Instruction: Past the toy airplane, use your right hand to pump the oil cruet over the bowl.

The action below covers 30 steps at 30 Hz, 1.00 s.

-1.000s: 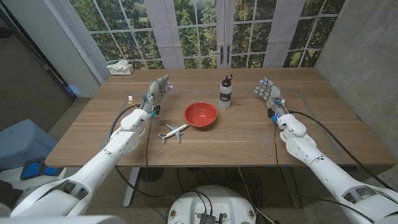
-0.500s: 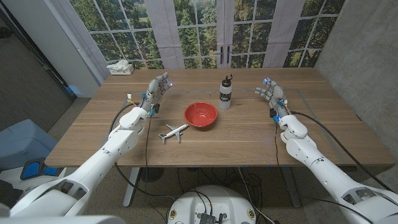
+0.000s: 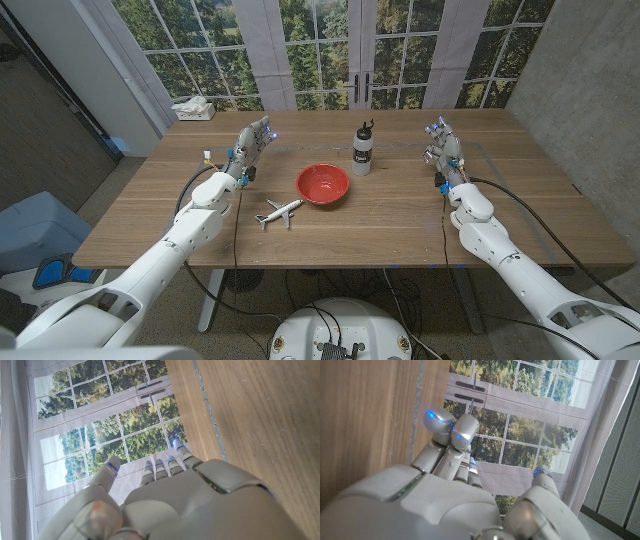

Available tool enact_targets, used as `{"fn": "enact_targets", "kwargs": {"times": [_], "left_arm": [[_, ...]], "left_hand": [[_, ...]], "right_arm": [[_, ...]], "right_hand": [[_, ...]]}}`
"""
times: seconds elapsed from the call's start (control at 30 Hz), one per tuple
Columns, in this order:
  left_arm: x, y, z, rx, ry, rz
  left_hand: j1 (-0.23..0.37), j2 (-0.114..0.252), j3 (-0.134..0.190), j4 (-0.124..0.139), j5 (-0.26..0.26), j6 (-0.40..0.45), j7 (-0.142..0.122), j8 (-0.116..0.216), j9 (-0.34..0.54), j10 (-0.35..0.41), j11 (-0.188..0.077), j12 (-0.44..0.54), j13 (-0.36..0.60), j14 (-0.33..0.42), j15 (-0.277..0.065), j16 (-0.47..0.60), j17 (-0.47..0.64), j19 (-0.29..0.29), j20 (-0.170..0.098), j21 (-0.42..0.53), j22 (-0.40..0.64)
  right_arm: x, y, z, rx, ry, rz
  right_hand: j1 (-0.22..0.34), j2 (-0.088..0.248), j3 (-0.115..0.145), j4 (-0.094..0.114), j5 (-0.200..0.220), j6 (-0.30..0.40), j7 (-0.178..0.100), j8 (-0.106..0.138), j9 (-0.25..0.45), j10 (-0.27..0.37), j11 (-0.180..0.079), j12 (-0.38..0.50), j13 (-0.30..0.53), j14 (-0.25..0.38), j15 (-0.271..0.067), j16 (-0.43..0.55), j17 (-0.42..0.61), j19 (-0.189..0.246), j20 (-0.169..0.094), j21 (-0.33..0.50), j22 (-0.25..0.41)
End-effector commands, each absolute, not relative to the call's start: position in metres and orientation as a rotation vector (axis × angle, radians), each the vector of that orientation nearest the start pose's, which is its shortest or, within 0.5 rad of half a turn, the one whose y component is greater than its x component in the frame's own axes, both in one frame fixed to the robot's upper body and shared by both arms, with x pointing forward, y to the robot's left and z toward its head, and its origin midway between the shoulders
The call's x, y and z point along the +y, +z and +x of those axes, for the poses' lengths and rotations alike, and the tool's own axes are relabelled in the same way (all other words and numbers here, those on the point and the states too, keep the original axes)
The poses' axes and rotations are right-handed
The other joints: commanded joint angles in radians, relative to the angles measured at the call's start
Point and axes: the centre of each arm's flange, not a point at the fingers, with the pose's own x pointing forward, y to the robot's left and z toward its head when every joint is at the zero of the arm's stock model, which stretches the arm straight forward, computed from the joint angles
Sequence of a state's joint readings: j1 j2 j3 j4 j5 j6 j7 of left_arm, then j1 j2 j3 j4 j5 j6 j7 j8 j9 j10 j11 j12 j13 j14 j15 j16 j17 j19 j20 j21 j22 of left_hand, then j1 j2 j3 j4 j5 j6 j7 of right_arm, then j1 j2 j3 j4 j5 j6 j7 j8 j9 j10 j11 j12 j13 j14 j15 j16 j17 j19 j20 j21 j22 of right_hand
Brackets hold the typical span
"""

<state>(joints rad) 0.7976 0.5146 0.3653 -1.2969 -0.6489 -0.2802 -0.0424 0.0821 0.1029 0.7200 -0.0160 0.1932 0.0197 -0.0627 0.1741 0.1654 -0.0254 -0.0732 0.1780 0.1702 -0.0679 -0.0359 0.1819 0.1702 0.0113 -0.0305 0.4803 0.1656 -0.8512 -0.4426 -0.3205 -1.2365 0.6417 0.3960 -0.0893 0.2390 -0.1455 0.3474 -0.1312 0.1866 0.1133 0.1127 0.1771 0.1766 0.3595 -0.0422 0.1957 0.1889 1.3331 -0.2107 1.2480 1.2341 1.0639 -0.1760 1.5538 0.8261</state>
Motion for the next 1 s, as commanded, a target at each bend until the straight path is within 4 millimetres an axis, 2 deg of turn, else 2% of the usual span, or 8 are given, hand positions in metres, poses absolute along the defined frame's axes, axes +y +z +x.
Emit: {"fn": "enact_targets", "kwargs": {"times": [0.03, 0.17, 0.37, 0.47, 0.53, 0.6, 0.73, 1.0], "left_arm": [[0.293, 0.004, 0.658, -0.634, -0.21, -0.025], [0.293, 0.005, 0.66, -0.634, -0.214, -0.025], [0.293, 0.005, 0.662, -0.633, -0.217, -0.029], [0.294, 0.004, 0.663, -0.632, -0.218, -0.03], [0.294, 0.004, 0.663, -0.631, -0.218, -0.029], [0.294, 0.004, 0.662, -0.632, -0.217, -0.032], [0.296, 0.003, 0.661, -0.635, -0.215, -0.032], [0.297, 0.003, 0.659, -0.64, -0.216, -0.032]], "left_hand": [[0.012, 0.059, -0.002, -0.007, 0.008, 0.002, -0.012, 0.005, 0.005, -0.002, -0.006, 0.008, 0.004, -0.013, -0.057, -0.004, 0.001, 0.01, -0.055, -0.005, 0.001], [0.013, 0.06, -0.004, -0.008, 0.008, -0.002, -0.013, 0.004, 0.005, -0.005, -0.005, 0.007, 0.004, -0.016, -0.057, -0.004, 0.001, 0.011, -0.056, -0.008, 0.001], [0.015, 0.062, -0.007, -0.01, 0.007, -0.006, -0.014, 0.003, 0.005, -0.009, -0.006, 0.006, 0.004, -0.019, -0.057, -0.003, 0.002, 0.012, -0.056, -0.013, 0.002], [0.015, 0.062, -0.008, -0.01, 0.007, -0.006, -0.013, 0.003, 0.005, -0.01, -0.008, 0.006, 0.004, -0.02, -0.057, -0.003, 0.002, 0.012, -0.057, -0.014, 0.002], [0.015, 0.063, -0.009, -0.011, 0.007, -0.007, -0.013, 0.003, 0.005, -0.01, -0.006, 0.006, 0.004, -0.021, -0.056, -0.003, 0.002, 0.012, -0.057, -0.015, 0.002], [0.016, 0.063, -0.01, -0.011, 0.007, -0.007, -0.013, 0.003, 0.005, -0.011, -0.006, 0.006, 0.004, -0.021, -0.057, -0.003, 0.002, 0.013, -0.057, -0.016, 0.002], [0.016, 0.064, -0.011, -0.012, 0.007, -0.007, -0.012, 0.003, 0.005, -0.012, -0.005, 0.006, 0.004, -0.022, -0.057, -0.003, 0.002, 0.015, -0.058, -0.018, 0.002], [0.017, 0.066, -0.014, -0.013, 0.007, -0.009, -0.012, 0.004, 0.005, -0.014, -0.006, 0.006, 0.004, -0.024, -0.058, -0.002, 0.003, 0.021, -0.059, -0.02, 0.002]], "right_arm": [[-0.317, -0.032, 0.65, -0.617, -0.005, 0.112], [-0.317, -0.033, 0.65, -0.614, -0.015, 0.107], [-0.314, -0.035, 0.65, -0.616, -0.019, 0.085], [-0.311, -0.037, 0.65, -0.61, -0.012, 0.076], [-0.309, -0.038, 0.651, -0.605, 0.006, 0.075], [-0.308, -0.04, 0.651, -0.587, 0.028, 0.071], [-0.304, -0.043, 0.648, -0.574, 0.014, 0.08], [-0.296, -0.048, 0.641, -0.558, 0.024, 0.08]], "right_hand": [[-0.001, -0.018, -0.007, -0.006, 0.014, -0.013, 0.034, 0.001, 0.002, -0.029, 0.001, -0.008, 0.001, 0.001, -0.001, 0.026, 0.005, 0.003, -0.009, -0.007, 0.007], [0.002, -0.018, -0.009, -0.01, 0.021, 0.009, 0.04, 0.01, 0.003, -0.058, -0.001, -0.011, 0.0, -0.015, 0.001, 0.041, 0.003, 0.004, -0.004, -0.036, -0.031], [-0.002, -0.026, -0.019, -0.013, 0.028, 0.019, 0.033, 0.012, 0.006, -0.091, 0.012, -0.013, 0.0, -0.046, 0.002, 0.055, 0.003, -0.012, 0.011, -0.061, -0.065], [0.016, -0.028, -0.022, -0.023, 0.038, 0.012, 0.033, 0.011, 0.007, -0.104, 0.019, -0.009, 0.0, -0.069, 0.0, 0.071, 0.003, -0.016, 0.008, -0.071, -0.083], [0.033, -0.025, -0.019, -0.029, 0.042, 0.002, 0.028, 0.009, 0.008, -0.112, 0.012, -0.009, 0.0, -0.074, -0.001, 0.08, 0.003, -0.011, 0.004, -0.083, -0.104], [0.089, -0.007, 0.0, -0.042, 0.053, -0.008, 0.026, 0.01, 0.008, -0.119, 0.006, -0.006, 0.0, -0.077, -0.002, 0.102, 0.001, 0.0, -0.008, -0.098, -0.139], [0.17, 0.017, 0.033, -0.044, 0.056, -0.019, 0.026, 0.011, 0.009, -0.126, 0.008, -0.002, 0.0, -0.073, -0.002, 0.127, -0.003, 0.012, -0.023, -0.097, -0.154], [0.215, 0.017, 0.048, -0.04, 0.051, -0.029, 0.038, 0.01, 0.008, -0.123, 0.016, 0.003, 0.0, -0.071, -0.003, 0.135, -0.009, 0.029, -0.027, -0.096, -0.171]]}}
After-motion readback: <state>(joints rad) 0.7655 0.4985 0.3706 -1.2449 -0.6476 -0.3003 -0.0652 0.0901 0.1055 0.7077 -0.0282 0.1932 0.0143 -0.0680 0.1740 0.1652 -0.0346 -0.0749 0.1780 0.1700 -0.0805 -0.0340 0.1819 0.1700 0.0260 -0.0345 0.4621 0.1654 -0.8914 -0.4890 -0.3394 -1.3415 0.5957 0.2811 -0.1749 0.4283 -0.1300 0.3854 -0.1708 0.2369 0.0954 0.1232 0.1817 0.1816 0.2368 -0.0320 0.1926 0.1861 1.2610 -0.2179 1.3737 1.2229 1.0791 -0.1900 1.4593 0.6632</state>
